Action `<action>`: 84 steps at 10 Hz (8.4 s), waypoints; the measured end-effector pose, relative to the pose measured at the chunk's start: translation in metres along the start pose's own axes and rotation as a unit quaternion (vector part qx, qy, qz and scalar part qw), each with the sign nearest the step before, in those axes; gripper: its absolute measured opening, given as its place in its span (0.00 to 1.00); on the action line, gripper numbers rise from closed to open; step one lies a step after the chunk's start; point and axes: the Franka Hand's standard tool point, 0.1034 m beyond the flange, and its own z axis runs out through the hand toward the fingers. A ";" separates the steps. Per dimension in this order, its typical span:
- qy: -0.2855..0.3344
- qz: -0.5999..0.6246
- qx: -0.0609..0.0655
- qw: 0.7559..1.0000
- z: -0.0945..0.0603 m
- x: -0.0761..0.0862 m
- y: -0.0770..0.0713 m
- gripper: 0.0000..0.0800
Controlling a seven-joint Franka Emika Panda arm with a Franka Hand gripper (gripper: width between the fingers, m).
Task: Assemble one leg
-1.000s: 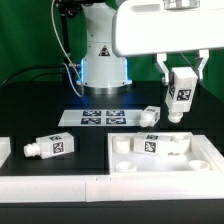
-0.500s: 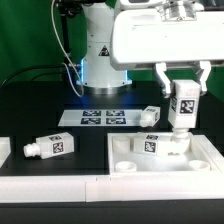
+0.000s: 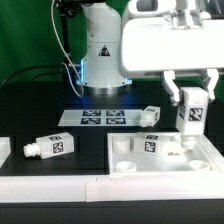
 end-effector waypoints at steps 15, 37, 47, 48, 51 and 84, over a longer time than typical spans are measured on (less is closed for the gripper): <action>0.010 -0.016 0.001 1.000 0.033 -0.016 -0.017 0.51; -0.249 0.257 -0.026 0.933 0.040 -0.020 -0.011 0.36; -0.199 0.632 -0.108 0.741 0.041 -0.022 -0.014 0.45; -0.207 0.577 -0.093 0.784 0.041 -0.022 -0.016 0.67; -0.218 0.387 -0.055 0.894 0.042 -0.022 -0.025 0.80; -0.228 0.071 -0.002 0.971 0.043 -0.018 -0.015 0.70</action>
Offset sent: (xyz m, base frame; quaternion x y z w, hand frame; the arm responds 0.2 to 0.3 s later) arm 0.0085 0.0079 -0.0150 -0.0078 0.0160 0.0128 0.9998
